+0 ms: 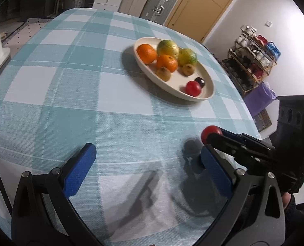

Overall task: Organize fruits
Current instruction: 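Grasp the red tomato with the right tool while the left tool grasps the dark plum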

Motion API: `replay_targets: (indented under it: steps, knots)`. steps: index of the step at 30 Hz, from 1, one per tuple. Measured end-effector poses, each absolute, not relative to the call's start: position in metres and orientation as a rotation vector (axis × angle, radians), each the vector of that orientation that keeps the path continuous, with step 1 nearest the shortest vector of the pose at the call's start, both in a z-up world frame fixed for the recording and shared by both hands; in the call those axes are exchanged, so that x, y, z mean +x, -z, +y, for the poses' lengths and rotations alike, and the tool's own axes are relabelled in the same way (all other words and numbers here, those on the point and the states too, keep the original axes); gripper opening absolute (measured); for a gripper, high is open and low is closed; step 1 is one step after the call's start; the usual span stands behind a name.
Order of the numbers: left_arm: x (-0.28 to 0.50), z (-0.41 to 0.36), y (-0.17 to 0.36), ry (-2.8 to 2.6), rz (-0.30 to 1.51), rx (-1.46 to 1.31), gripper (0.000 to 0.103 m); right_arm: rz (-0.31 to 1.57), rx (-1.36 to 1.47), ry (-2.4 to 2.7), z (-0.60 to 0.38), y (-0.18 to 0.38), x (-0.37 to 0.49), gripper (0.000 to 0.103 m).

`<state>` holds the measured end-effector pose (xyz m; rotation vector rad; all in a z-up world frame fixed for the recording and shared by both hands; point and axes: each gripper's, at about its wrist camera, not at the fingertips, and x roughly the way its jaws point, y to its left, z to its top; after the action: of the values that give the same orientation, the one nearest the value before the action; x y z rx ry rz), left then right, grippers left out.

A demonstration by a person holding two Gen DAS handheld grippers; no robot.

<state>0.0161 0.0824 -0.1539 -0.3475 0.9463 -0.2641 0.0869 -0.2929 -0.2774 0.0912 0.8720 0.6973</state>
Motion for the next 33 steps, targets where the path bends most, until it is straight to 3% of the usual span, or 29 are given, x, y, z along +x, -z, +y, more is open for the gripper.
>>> replay_targets:
  steps: [16, 21, 27, 30, 32, 33]
  knots:
    - [0.015, 0.02, 0.152, 0.357, 0.969, -0.171, 0.101, 0.806, 0.139, -0.641, -0.329, 0.269, 0.089, 0.03]
    - [0.015, 0.0, 0.153, 0.369, 0.977, -0.107, 0.095, 0.801, 0.156, -0.634, -0.34, 0.27, 0.087, 0.03]
    - [0.014, -0.021, 0.154, 0.394, 0.978, -0.03, 0.073, 0.766, 0.144, -0.642, -0.347, 0.264, 0.079, 0.03]
    - [0.013, -0.03, 0.155, 0.417, 0.985, 0.003, 0.049, 0.763, 0.155, -0.643, -0.351, 0.265, 0.079, 0.03]
    - [0.013, -0.037, 0.156, 0.429, 0.996, 0.035, 0.026, 0.763, 0.167, -0.638, -0.355, 0.266, 0.08, 0.03]
    - [0.013, -0.039, 0.156, 0.44, 0.998, 0.038, 0.024, 0.763, 0.172, -0.637, -0.356, 0.266, 0.08, 0.03]
